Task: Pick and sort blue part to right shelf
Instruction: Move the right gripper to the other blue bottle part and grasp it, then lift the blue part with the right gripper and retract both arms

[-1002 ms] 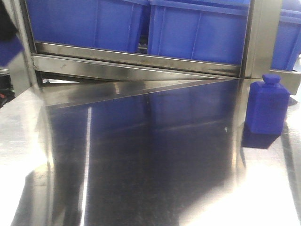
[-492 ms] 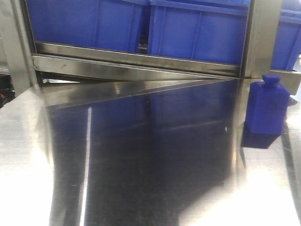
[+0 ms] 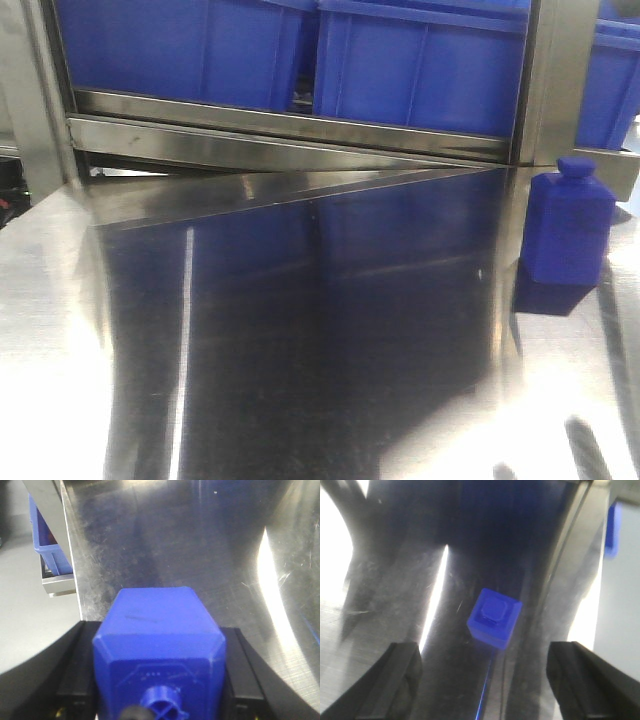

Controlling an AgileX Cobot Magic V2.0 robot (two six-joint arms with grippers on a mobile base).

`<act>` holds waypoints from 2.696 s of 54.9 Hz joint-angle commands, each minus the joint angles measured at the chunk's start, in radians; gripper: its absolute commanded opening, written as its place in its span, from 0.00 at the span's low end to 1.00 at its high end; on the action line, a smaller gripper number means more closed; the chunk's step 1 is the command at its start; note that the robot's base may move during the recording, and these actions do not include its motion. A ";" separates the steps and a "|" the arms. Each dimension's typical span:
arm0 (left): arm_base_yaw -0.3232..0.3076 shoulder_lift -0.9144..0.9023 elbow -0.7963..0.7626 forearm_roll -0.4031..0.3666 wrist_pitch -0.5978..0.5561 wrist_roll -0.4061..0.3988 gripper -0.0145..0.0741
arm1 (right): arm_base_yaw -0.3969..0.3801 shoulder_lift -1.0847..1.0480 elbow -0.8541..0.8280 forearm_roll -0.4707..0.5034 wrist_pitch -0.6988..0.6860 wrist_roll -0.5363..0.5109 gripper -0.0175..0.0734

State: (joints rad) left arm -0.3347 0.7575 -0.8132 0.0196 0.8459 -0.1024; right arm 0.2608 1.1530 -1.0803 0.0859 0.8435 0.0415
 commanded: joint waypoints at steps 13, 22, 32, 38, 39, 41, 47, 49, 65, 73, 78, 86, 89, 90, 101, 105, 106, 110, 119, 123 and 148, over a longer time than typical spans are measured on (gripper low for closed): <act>-0.009 -0.006 -0.027 -0.003 -0.073 0.002 0.55 | 0.001 0.294 -0.290 -0.147 0.225 0.254 0.88; -0.009 -0.006 -0.027 -0.003 -0.073 0.002 0.55 | 0.010 0.383 -0.293 -0.117 0.204 0.260 0.88; -0.009 -0.006 -0.027 -0.003 -0.073 0.002 0.55 | 0.047 0.465 -0.293 -0.118 0.172 0.260 0.88; -0.009 -0.006 -0.027 -0.003 -0.071 0.002 0.55 | 0.049 0.512 -0.293 -0.119 0.160 0.268 0.88; -0.009 -0.006 -0.027 -0.003 -0.069 0.002 0.55 | 0.049 0.522 -0.293 -0.119 0.159 0.270 0.88; -0.009 -0.006 -0.027 -0.003 -0.069 0.002 0.55 | 0.049 0.538 -0.293 -0.119 0.154 0.270 0.88; -0.009 -0.006 -0.027 -0.003 -0.067 0.002 0.55 | 0.049 0.588 -0.293 -0.119 0.150 0.270 0.88; -0.009 -0.006 -0.027 -0.003 -0.067 0.002 0.55 | 0.049 0.602 -0.293 -0.119 0.148 0.270 0.88; -0.009 -0.006 -0.027 0.003 -0.097 0.002 0.55 | 0.049 0.619 -0.292 -0.126 0.114 0.270 0.61; -0.005 -0.035 0.030 0.021 -0.168 0.002 0.54 | 0.049 0.605 -0.291 -0.140 0.120 0.270 0.52; 0.010 -0.101 0.113 0.028 -0.246 0.002 0.54 | 0.049 0.586 -0.283 -0.156 0.124 0.269 0.52; 0.047 -0.234 0.230 0.064 -0.324 0.002 0.54 | 0.049 0.521 -0.241 -0.183 0.098 0.254 0.52; 0.063 -0.288 0.262 0.068 -0.343 0.002 0.54 | 0.049 0.488 -0.213 -0.185 0.075 0.240 0.52; 0.068 -0.310 0.271 0.071 -0.348 0.002 0.54 | 0.049 0.478 -0.204 -0.185 0.065 0.236 0.52; 0.119 -0.508 0.345 0.104 -0.375 0.002 0.54 | 0.051 0.306 -0.041 -0.186 -0.064 0.183 0.52; 0.129 -0.571 0.366 0.111 -0.377 0.002 0.54 | 0.051 0.249 0.013 -0.186 -0.115 0.162 0.52; 0.132 -0.584 0.370 0.111 -0.377 0.002 0.54 | 0.051 0.234 0.034 -0.186 -0.126 0.156 0.52; 0.139 -0.639 0.383 0.113 -0.377 0.002 0.54 | 0.051 0.159 0.098 -0.186 -0.172 0.143 0.52; 0.139 -0.734 0.392 0.114 -0.377 0.002 0.54 | 0.051 -0.006 0.249 -0.186 -0.273 0.126 0.52; 0.139 -0.750 0.392 0.115 -0.377 0.002 0.54 | 0.051 -0.096 0.326 -0.186 -0.311 0.114 0.52; 0.139 -0.752 0.392 0.128 -0.381 0.002 0.54 | 0.051 -0.735 0.619 -0.186 -0.328 0.099 0.52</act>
State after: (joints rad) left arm -0.1965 -0.0017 -0.3951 0.1389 0.5653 -0.1024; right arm 0.3116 0.5253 -0.4470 -0.0834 0.5758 0.1512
